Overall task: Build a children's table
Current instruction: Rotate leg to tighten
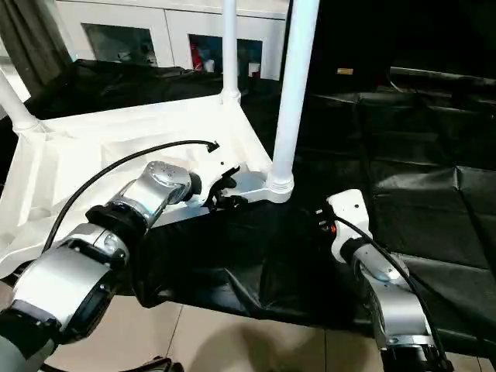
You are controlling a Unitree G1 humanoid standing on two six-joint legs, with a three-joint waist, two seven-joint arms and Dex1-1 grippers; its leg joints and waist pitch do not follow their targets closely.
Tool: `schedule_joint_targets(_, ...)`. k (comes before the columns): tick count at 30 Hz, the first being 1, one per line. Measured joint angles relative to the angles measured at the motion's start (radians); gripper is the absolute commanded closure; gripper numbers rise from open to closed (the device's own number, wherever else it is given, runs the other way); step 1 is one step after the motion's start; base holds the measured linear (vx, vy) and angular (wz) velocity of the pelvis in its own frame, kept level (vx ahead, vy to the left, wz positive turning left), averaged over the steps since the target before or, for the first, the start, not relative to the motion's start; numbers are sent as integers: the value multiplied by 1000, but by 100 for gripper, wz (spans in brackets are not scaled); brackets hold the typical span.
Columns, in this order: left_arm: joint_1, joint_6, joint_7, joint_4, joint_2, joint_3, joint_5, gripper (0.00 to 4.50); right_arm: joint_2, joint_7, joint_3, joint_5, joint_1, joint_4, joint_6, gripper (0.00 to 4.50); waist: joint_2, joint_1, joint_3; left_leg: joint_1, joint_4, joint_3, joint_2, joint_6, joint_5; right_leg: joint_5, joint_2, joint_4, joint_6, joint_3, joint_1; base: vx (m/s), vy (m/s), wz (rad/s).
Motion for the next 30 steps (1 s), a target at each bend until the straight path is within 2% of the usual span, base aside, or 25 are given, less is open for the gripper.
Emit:
schedule_joint_targets(3, -1, -13, -3, 41, -7, 10, -2, 232, 6, -3, 1, -1, -2, 0, 0, 122, 2, 0, 0, 0, 0, 0, 0, 0, 0, 0, 0, 0, 0, 0, 0, 0, 0, 0)
schedule_joint_targets(8, -24, -52, -6, 86, -20, 24, -2, 271, 9, -3, 1, 0, -3, -23, 6, 122, 13, 1, 1, -1, 0, 0, 0, 0, 0, 0, 0, -1, 0, -1, 0, 0, 0, 0)
schedule_joint_targets(9, -33, -59, -5, 99, -20, 25, -1, 290, 9, -2, 1, 0, -3, -33, 6, 122, 16, 1, 1, -1, 0, 0, 0, 1, -1, 0, 0, -2, 0, -1, 0, 0, 0, 0)
schedule_joint_targets(12, -45, -76, 0, 116, -24, 30, -1, 312, 9, 0, 1, 0, -1, -35, 6, 122, 19, 1, 1, -1, 0, 0, 0, 1, -1, 0, 0, -2, 0, -1, 0, 0, 0, 0)
schedule_joint_targets(21, -48, -88, 4, 161, -29, 28, 26, 384, -2, 8, 0, 0, 9, -59, 11, 122, 31, -7, 1, -1, -1, 0, 0, 1, -1, 0, 0, -3, 0, -1, 0, 0, 0, 0)
schedule_joint_targets(26, -48, -99, 2, 166, -29, 27, 36, 427, -4, 9, 0, -1, 29, -69, 11, 122, 30, -12, 1, -2, -1, 0, 0, 1, -1, 0, 0, -4, 0, -1, 0, 0, 0, 0)
schedule_joint_targets(30, -51, -129, -62, 171, -21, 29, 35, 448, -10, 20, 0, -1, 30, -69, 11, 122, 29, -27, 2, -3, -2, 1, 0, 6, 0, 1, 0, -10, 0, 0, 0, 0, 0, 0)
